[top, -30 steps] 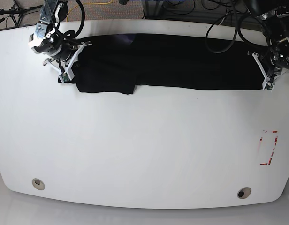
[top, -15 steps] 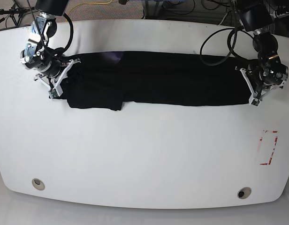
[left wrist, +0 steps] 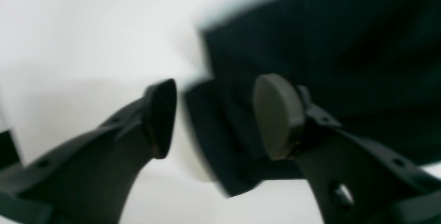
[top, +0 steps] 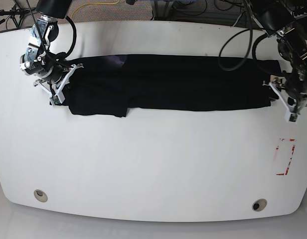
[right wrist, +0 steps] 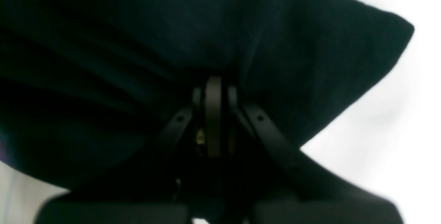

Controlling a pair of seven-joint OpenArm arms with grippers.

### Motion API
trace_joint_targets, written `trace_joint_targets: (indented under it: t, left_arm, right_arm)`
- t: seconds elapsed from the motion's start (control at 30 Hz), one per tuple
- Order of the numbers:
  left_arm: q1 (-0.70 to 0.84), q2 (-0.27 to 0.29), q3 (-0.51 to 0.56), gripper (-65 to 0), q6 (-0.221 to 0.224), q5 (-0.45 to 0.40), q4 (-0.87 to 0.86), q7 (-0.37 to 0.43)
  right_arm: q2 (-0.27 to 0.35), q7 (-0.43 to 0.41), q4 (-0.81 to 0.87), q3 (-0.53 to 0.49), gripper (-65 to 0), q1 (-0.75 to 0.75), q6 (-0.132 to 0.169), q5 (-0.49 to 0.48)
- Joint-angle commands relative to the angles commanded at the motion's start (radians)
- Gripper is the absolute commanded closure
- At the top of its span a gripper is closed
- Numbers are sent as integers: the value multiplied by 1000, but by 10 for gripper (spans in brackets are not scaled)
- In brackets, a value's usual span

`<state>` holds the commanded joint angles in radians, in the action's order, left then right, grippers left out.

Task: Fold the T-shirt properly
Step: 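Release the folded edge and smooth the strip flat with both grippers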

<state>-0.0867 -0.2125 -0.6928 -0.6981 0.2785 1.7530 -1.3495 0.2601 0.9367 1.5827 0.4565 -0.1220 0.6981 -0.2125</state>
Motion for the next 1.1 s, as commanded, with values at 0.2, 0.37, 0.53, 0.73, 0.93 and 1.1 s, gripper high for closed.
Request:
trace_joint_targets:
  t: [0.2,0.37,0.53,0.73,0.93,1.1]
  left_arm:
    - [-14,-11,-95,-407,0,41,-63,-17]
    - [-14,-72,-135,-408,0,86,-252,-14]
    - [-8,-124,-140,-408,0,221,-377,-14]
    - [23,-164,-138,-408,0,368,-443,-14]
    - [23,-184,-80,-408,0,443,-500,-14]
    - [23,-184,-57,-408,0,466,-539,-14]
  right_arm:
    - [-17,0,0,0,-25,0,0,2]
    - [-18,0,0,0,-25,-2,0,-5]
    - [-18,0,0,0,-24,-2,0,-6]
    - [-18,0,2,0,-24,-3,0,-8]
    - [-20,0,2,0,-24,-3,0,-8]
    - [-20,0,2,0,-24,-2,0,-8]
